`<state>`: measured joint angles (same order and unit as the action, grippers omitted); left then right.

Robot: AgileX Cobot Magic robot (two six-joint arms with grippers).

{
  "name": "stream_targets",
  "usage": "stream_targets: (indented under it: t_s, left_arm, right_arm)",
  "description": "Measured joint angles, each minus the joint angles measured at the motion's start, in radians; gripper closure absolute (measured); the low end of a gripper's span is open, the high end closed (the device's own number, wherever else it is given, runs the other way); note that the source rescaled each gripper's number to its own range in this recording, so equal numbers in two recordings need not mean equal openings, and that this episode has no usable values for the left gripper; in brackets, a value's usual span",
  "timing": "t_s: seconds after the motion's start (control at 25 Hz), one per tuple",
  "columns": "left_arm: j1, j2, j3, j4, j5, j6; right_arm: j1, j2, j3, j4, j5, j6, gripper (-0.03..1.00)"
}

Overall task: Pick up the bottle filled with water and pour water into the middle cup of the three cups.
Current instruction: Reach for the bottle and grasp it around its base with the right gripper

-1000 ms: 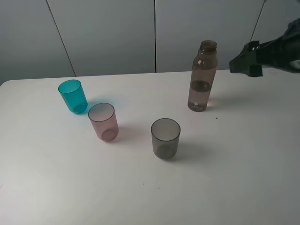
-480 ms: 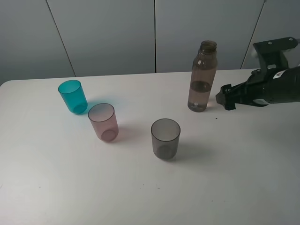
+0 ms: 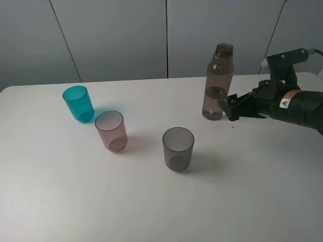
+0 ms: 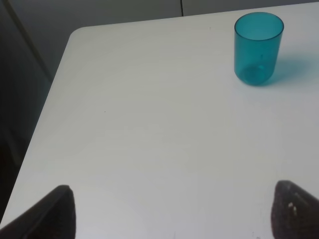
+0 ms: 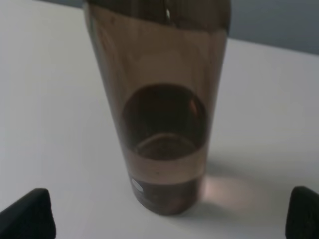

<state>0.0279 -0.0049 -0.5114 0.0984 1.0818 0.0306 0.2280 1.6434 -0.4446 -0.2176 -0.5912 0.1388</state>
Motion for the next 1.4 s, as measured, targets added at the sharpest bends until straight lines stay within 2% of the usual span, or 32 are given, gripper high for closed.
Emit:
stream_targets:
  t_s: [0.08,0.48,0.8,1.4]
  left_arm:
    - [0.0,0.0,0.0,0.0,0.0,0.0]
    - [0.0,0.0,0.0,0.0,0.0,0.0]
    - [0.0,0.0,0.0,0.0,0.0,0.0]
    - [0.0,0.0,0.0,0.0,0.0,0.002]
  right_arm:
    - [0.0,0.021,0.006,-0.004,-0.067,0.005,-0.03]
    - [0.0,0.151,0.009,-0.004,-0.22,0.009,-0.03]
    - [0.0,0.286,-0.032,-0.004,-0.405,0.009,-0.03]
    - [0.0,0.436,-0.182,0.019,-0.46,0.005,-0.03]
